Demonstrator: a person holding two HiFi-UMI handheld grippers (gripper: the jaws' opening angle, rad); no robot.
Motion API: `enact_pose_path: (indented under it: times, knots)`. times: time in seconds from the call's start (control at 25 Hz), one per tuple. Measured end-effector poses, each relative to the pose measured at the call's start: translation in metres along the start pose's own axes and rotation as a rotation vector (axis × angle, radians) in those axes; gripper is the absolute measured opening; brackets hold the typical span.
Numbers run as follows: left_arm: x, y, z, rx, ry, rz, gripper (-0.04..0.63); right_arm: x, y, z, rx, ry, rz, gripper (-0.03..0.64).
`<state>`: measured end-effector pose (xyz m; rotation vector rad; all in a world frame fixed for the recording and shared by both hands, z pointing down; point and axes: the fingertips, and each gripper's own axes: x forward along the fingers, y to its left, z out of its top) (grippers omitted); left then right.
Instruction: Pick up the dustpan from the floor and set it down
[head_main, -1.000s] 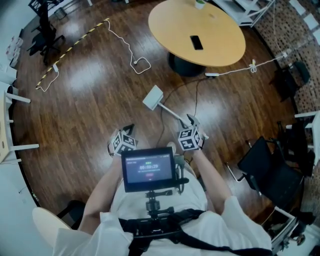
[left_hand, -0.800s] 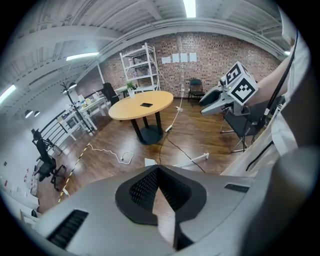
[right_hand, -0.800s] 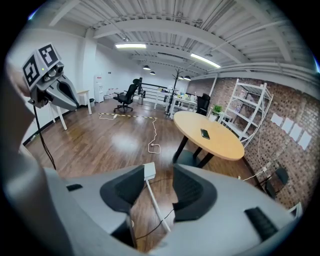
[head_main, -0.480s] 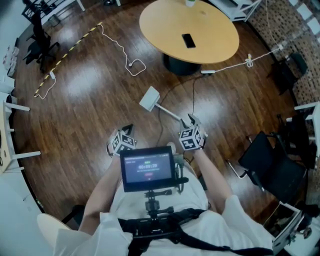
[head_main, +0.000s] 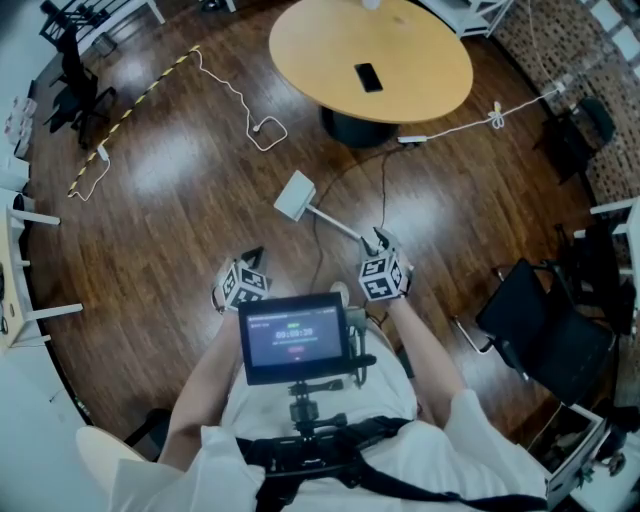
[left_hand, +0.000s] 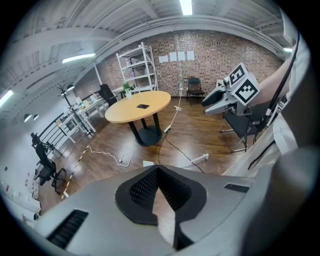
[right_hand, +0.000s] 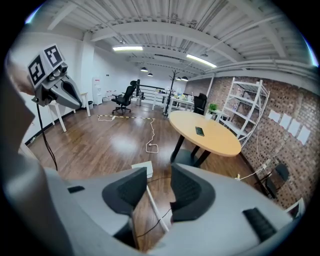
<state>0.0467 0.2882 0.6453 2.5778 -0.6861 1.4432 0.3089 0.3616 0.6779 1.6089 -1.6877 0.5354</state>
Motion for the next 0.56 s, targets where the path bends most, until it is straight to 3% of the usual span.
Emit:
enact_pose_path:
  times: [0.56]
  knots:
    - [0.012,-0.017,0.017,-0.042,-0.004,0.026,-0.006,0.002,-0.032,-0.009,-0.043,-0.011,0.001,0.175]
